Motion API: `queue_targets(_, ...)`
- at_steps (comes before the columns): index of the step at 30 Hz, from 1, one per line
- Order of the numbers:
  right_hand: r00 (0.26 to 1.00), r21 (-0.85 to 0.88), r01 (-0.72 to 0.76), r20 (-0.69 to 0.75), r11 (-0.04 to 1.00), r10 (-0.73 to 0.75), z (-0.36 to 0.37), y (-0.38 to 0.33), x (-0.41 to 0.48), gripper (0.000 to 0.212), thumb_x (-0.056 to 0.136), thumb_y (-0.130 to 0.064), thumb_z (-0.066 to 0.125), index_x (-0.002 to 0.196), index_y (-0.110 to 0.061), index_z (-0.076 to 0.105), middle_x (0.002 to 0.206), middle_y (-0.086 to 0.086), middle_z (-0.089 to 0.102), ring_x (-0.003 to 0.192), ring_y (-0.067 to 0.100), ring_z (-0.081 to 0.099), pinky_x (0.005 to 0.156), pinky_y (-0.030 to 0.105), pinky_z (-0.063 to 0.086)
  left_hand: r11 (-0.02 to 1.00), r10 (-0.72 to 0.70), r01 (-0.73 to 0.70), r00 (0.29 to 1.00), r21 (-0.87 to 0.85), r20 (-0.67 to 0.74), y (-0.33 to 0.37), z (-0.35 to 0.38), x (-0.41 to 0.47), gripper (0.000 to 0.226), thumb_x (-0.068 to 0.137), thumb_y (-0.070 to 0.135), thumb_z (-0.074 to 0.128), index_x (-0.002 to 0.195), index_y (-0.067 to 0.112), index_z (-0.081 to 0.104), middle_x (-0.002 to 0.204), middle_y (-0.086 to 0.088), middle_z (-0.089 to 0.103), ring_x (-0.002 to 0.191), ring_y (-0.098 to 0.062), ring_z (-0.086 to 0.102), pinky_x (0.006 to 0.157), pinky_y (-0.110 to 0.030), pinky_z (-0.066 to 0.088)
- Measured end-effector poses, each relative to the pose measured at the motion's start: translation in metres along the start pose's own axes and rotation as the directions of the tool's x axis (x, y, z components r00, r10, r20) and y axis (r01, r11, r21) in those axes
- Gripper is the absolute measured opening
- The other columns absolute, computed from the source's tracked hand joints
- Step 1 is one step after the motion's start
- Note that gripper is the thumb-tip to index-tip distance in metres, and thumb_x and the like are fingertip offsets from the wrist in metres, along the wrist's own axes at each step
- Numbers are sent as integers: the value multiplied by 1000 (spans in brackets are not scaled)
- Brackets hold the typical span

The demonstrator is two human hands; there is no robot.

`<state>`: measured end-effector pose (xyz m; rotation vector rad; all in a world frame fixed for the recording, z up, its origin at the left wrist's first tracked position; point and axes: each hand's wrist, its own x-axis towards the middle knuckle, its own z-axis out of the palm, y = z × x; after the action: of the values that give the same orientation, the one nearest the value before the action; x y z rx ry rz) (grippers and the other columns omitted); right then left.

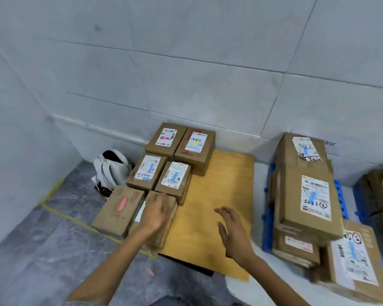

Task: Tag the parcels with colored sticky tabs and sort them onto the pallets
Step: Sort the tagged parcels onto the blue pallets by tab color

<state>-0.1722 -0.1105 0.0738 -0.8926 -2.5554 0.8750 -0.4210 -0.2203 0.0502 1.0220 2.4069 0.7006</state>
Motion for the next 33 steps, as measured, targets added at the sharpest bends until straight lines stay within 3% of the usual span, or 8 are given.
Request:
queue_targets(5, 876, 259, -352, 429, 899, 220, 109, -61, 33, 50, 98, -17, 43, 145, -15, 25, 148, 8, 29, 137, 21, 28, 107, 20, 23, 947, -119, 64, 980, 315, 158, -74, 1, -27, 66, 84, 30, 44, 145, 14, 24, 148, -30, 12, 136, -42, 19, 112, -39, 21)
queue_targets(7, 820, 364, -504, 487, 783, 301, 129, -76, 37, 51, 98, -16, 43, 146, -14, 24, 151, 5, 27, 137, 19, 29, 108, 25, 29, 978, -115, 92, 986, 189, 119, -77, 3, -33, 63, 83, 27, 52, 142, 16, 31, 148, -26, 17, 134, -40, 27, 109, -37, 26)
queue_targets(10, 800, 522, -586, 495, 620, 339, 145, -83, 32, 50, 98, -13, 44, 145, -15, 28, 147, 2, 31, 131, 16, 36, 106, 30, 37, 981, -108, 118, 991, -152, 77, -70, -2, -38, 52, 80, 10, 59, 130, 12, 48, 128, -14, 54, 118, -30, 52, 97, -32, 41)
queue_targets(15, 848, 630, -526, 335, 571, 411, 125, -81, 20, 38, 97, -7, 44, 130, -25, 43, 141, 8, 41, 121, 24, 46, 91, 35, 49, 924, -5, -20, 998, -381, -65, -38, -28, -50, 35, 87, 2, 57, 117, 20, 54, 118, 4, 52, 101, -3, 50, 79, 1, 34)
queue_targets(19, 925, 680, -319, 73, 660, 372, 69, -96, 23, 36, 96, -18, 48, 128, -36, 48, 137, -3, 42, 121, 15, 45, 92, 31, 51, 861, 142, -209, 974, -464, -175, 9, -55, -47, 29, 89, 14, 60, 115, 27, 55, 116, 10, 49, 113, -4, 48, 96, -23, 42)
queue_targets(22, 947, 640, -152, -122, 753, 296, 16, -102, 31, 38, 96, -24, 48, 131, -39, 46, 134, -10, 42, 121, 10, 43, 96, 33, 49, 780, 246, -350, 934, -519, -261, 61, -73, -38, 31, 89, 12, 58, 116, 26, 55, 117, 8, 49, 112, 2, 47, 92, -21, 43)
queue_targets(27, 902, 604, -18, -334, 797, 274, -86, -88, 26, 39, 96, -22, 49, 130, -39, 46, 133, -11, 43, 119, 8, 45, 96, 30, 47, 653, 389, -491, 871, -576, -302, 167, -73, -31, 34, 89, 12, 59, 120, 25, 54, 124, 7, 48, 117, -2, 46, 86, -11, 45)
queue_targets(33, 799, 567, 17, -503, 823, 330, -192, -10, -30, 35, 95, -19, 51, 124, -38, 52, 128, -8, 50, 114, 11, 51, 89, 24, 49, 548, 530, -575, 801, -607, -280, 292, -4, -51, 34, 88, 10, 60, 120, 20, 54, 124, 4, 47, 119, -6, 47, 91, -20, 50)
